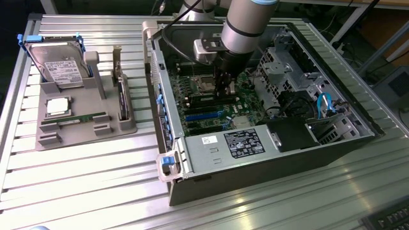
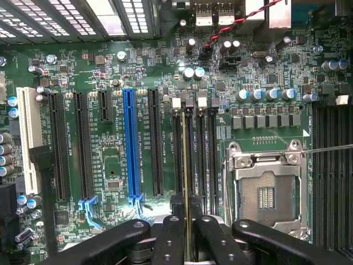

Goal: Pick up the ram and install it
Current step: 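Insert the ram into the slot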

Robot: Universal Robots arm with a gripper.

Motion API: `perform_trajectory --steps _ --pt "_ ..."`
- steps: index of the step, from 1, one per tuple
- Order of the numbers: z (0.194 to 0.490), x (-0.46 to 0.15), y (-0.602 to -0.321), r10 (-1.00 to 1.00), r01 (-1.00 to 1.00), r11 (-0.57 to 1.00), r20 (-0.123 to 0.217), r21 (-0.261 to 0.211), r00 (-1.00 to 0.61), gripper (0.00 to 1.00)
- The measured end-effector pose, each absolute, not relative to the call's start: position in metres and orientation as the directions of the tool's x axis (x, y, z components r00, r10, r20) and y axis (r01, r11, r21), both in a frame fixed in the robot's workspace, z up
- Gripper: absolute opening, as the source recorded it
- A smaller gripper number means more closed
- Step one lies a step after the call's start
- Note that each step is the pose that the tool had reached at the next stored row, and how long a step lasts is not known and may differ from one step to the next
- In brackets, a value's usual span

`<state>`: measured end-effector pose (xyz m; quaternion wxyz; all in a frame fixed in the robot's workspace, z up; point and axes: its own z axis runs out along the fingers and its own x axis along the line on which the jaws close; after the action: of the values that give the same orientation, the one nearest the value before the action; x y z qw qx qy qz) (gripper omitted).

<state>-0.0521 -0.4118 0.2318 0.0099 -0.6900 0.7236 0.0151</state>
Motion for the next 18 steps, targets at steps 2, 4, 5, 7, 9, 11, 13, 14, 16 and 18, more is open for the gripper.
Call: perform_trajectory --steps 2,4,5,7,9,11,13,14,16,18 --pt "0.2315 -0.0522 -0.4117 -0.998 -0.999 0.048 -0.035 0.008 -0.048 0.14" --pt "0.2315 -0.0522 -0.4118 -0.998 -0.999 0.048 -0.035 0.008 -0.048 0.14" --pt "0.2315 -0.0522 -0.4118 -0.998 -0.999 0.047 -0.035 0.008 -0.048 0.14" --pt "0.2314 -0.0521 -0.4117 -0.998 -0.999 0.048 -0.036 0.008 -0.048 0.14" --pt "0.2317 -0.0519 -0.4119 -0.998 -0.999 0.048 -0.037 0.009 -0.048 0.14" --pt "0.2317 -0.0519 -0.4121 -0.998 -0.999 0.047 -0.037 0.01 -0.048 0.14" --pt "0.2329 -0.0519 -0.4122 -0.998 -0.999 0.047 -0.037 0.012 -0.048 0.14" --pt "0.2334 -0.0519 -0.4121 -0.998 -0.999 0.047 -0.037 0.013 -0.048 0.14" --pt "0.2334 -0.0518 -0.4121 -0.998 -0.999 0.047 -0.037 0.013 -0.048 0.14" --pt "0.2335 -0.0517 -0.4122 -0.998 -0.999 0.047 -0.037 0.014 -0.047 0.14"
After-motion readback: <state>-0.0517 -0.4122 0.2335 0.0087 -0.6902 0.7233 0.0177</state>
